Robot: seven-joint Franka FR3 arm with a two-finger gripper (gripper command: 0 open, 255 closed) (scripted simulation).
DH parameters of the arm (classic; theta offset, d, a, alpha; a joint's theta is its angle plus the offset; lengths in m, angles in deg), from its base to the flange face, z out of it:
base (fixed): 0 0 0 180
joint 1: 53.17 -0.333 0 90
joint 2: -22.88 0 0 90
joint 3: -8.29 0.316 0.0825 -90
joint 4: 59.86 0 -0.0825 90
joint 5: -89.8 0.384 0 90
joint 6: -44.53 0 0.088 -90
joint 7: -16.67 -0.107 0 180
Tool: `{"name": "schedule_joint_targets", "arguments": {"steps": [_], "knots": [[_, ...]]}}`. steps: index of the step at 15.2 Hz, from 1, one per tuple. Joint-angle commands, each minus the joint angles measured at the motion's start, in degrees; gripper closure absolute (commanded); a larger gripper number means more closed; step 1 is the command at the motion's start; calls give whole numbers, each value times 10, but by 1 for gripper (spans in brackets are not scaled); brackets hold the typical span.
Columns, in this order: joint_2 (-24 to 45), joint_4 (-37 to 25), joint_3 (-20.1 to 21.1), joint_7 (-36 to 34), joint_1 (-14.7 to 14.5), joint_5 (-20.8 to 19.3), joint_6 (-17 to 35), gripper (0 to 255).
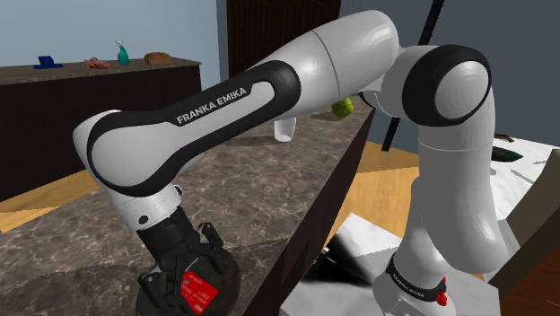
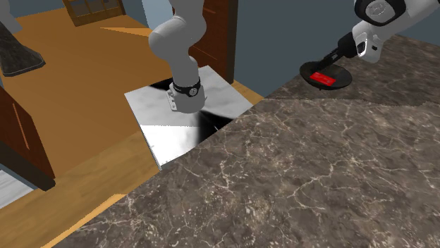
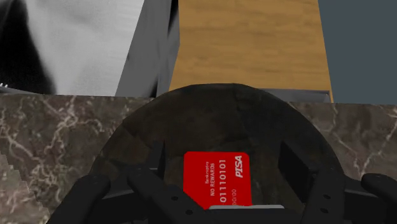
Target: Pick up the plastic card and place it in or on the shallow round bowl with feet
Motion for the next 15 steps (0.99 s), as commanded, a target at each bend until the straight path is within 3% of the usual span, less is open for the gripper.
{"name": "schedule_joint_targets", "arguments": {"steps": [1,4,8,15], "knots": [[0,0,0,0,0,0,0,0],[0,0,0,0,0,0,0,0],[27,-102,-4,-10,3,-9,-76,0],[27,-102,-4,-10,3,-9,-76,0]]}}
